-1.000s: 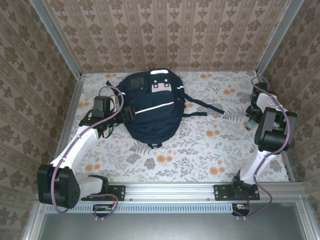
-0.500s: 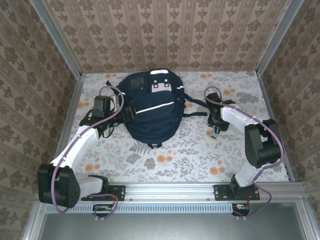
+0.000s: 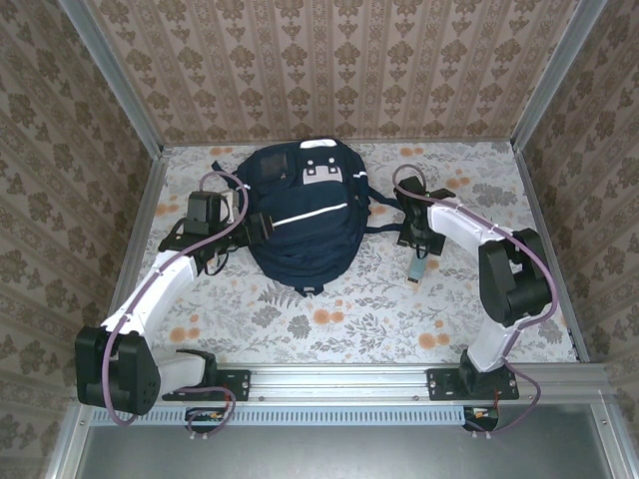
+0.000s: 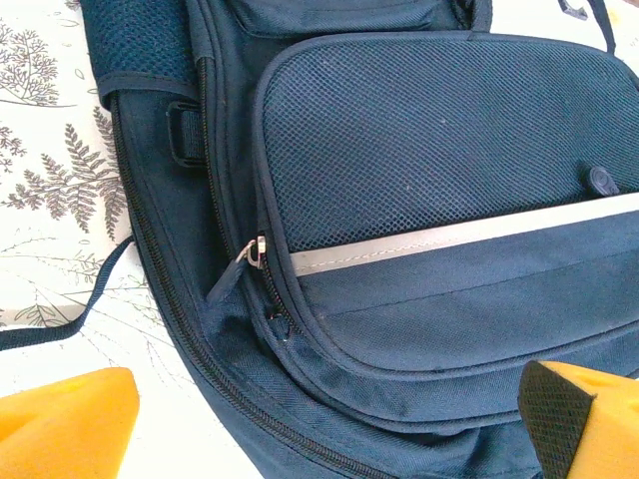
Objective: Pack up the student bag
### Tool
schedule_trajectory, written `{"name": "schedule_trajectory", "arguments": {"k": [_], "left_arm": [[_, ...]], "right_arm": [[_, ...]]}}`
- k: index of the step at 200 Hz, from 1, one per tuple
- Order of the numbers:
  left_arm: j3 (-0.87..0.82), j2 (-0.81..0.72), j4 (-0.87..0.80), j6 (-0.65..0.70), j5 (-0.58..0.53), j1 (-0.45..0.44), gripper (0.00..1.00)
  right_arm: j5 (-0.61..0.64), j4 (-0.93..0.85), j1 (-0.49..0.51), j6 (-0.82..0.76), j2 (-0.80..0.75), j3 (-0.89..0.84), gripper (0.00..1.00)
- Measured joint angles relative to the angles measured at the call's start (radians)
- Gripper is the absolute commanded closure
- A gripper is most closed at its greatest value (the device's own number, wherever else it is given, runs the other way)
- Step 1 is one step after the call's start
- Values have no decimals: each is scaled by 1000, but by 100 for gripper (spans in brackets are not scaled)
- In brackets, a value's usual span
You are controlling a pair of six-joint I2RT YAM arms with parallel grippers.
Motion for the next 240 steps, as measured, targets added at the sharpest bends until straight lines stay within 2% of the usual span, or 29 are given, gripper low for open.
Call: {"name": "schedule_trajectory", "arguments": {"k": [42, 94, 116, 149, 181, 209, 240], "left_arm": [[21, 5, -34, 61, 3, -51, 0], [87, 42, -66, 131, -19, -136, 0], [122, 61, -89, 186, -39, -197, 0], [188, 115, -106, 288, -85, -326, 0], [275, 221, -158, 397, -187, -418, 7], [392, 354, -224, 467, -285, -450, 11], [475, 465, -280, 518, -359, -457, 12]], "right_arm": [[-18, -18, -10, -15, 21, 3, 44], [-40, -25, -10, -27, 27, 2, 62], [-45, -14, -12, -24, 13, -11, 66], [-66, 26, -21, -21, -103, -85, 66], [-113, 71, -54, -12, -289, -141, 66], [-161, 99, -77, -10, -394, -175, 66], [-198, 101, -82, -10, -426, -202, 66]]}}
